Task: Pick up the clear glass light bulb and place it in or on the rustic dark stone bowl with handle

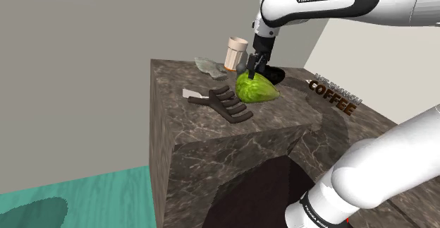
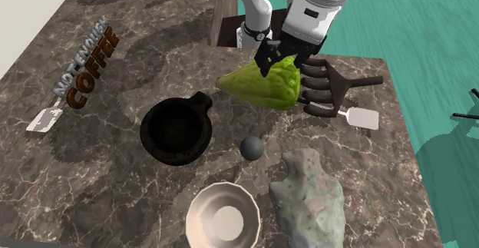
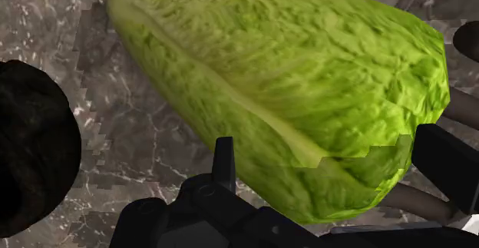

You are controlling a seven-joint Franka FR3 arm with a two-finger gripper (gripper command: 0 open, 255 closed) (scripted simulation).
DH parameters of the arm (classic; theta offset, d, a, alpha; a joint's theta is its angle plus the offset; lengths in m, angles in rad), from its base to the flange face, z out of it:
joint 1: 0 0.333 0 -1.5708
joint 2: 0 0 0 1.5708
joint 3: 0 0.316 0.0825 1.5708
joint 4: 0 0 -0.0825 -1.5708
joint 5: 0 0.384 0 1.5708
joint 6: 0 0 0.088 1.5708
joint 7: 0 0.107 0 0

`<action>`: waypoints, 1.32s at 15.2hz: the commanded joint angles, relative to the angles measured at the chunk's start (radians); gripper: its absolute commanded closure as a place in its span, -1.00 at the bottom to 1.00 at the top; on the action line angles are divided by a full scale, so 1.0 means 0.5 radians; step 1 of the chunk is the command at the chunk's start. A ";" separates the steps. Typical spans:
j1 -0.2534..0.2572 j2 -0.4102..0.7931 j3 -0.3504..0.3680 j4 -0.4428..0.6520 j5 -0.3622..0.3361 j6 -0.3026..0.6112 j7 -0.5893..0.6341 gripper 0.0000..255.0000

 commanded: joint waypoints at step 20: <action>-0.176 0.958 -0.084 0.770 -0.190 0.345 -0.109 -1.00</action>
